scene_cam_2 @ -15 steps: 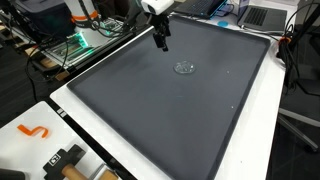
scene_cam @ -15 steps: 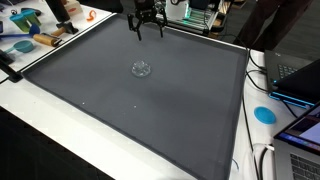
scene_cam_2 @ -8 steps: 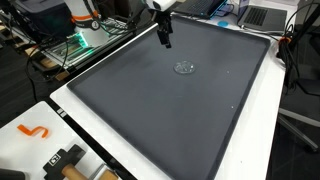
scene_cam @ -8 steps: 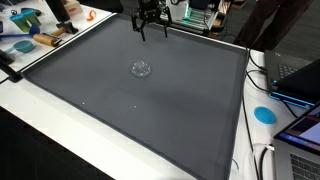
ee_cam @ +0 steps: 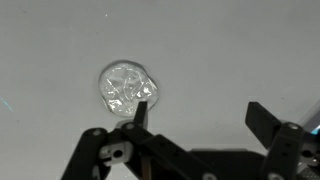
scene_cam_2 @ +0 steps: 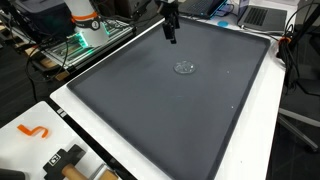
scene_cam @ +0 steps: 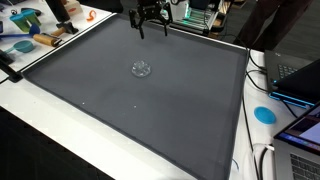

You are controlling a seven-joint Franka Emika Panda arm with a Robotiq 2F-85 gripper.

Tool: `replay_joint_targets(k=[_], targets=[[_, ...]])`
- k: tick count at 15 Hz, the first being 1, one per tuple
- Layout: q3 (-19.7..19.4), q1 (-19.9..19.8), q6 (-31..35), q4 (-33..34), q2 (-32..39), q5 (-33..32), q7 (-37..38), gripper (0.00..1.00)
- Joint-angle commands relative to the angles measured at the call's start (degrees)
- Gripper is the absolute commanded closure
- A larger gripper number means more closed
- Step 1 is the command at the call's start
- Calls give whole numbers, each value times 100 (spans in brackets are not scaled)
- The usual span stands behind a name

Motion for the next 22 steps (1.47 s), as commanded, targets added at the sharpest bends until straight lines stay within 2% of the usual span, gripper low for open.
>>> replay_joint_targets(k=[1,7,8,16,18,22], targets=[[-108,51,-318,327,72,-626,1045,0],[-125,48,-888,930,222,-1190,2038,0],[-106,57,-669,740,99,-991,1751,0],[-102,57,-690,805,122,-1001,1788,0],[-151,46,-503,871,262,-1588,2989,0],[-309,39,-328,1125,728,-2561,4671,0]])
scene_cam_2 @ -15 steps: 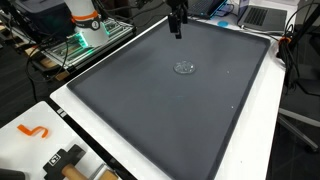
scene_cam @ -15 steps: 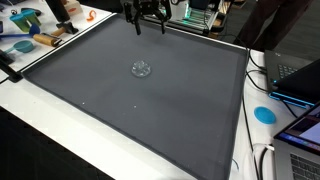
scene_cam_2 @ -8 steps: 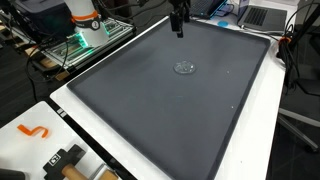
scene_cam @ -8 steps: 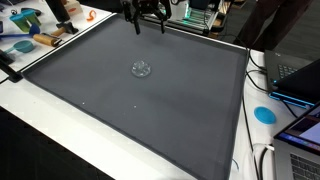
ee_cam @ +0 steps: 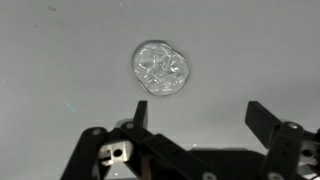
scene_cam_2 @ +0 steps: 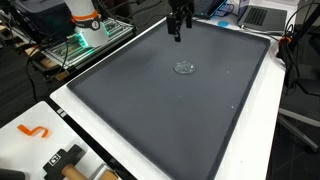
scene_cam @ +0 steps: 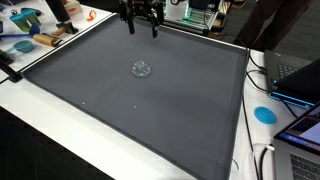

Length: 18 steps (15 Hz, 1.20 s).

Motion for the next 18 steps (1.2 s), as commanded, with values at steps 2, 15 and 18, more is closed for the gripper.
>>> replay_joint_targets(k=[2,15,18], targets=[[-256,108,-113,422,608,-1049,1969,0],[-326,414,-1034,1201,1545,-688,3928,0],[-359,437,-830,1195,1696,-660,3934,0]])
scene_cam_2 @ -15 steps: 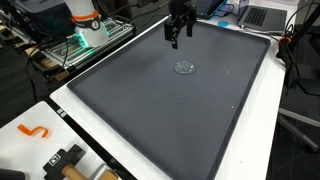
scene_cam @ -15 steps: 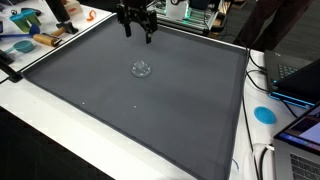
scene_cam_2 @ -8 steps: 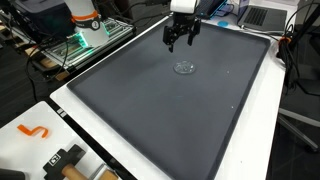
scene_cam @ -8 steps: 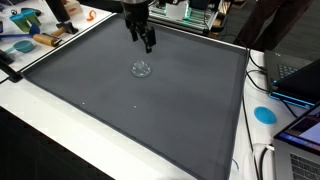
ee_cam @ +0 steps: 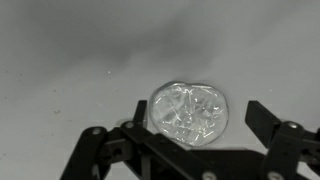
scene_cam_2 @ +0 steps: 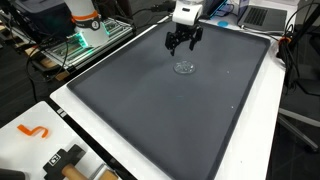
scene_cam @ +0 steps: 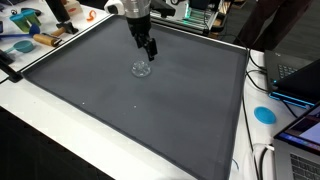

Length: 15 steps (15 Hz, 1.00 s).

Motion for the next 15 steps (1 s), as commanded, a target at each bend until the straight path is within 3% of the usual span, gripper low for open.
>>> replay_joint_targets(k=[1,7,15], targets=[[-98,82,318,34,233,125,30,0],[-202,119,1015,-15,444,144,28,0],[-355,208,1189,-12,610,126,25,4]])
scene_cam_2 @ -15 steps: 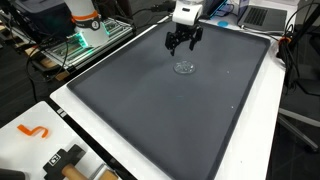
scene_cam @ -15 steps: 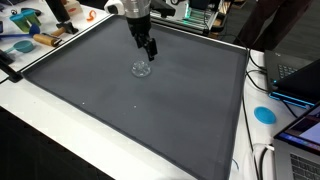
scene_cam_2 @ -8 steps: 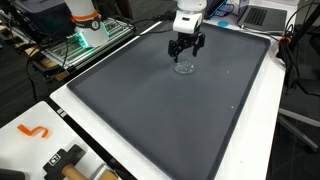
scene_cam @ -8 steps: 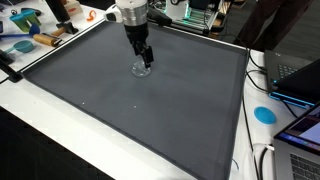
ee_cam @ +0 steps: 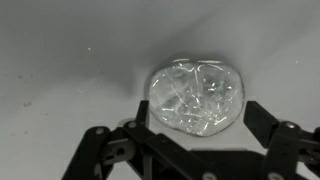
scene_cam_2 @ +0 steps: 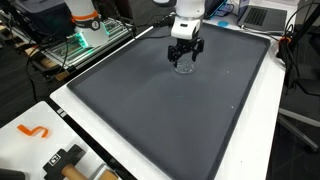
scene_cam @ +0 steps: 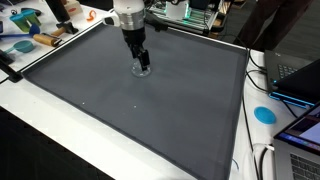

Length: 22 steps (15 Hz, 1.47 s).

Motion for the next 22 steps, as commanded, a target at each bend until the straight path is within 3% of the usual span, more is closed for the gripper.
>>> replay_joint_targets(k=[1,6,7,9,12,14,22], targets=[[-112,123,150,-9,101,44,31,4],[-171,169,165,-5,137,17,60,26],[-176,171,171,-5,143,16,60,38],[-184,181,185,0,159,12,65,49],[-203,206,205,12,180,-4,83,82],[-230,233,216,20,185,-27,108,97],[-282,292,225,39,177,-39,107,99]])
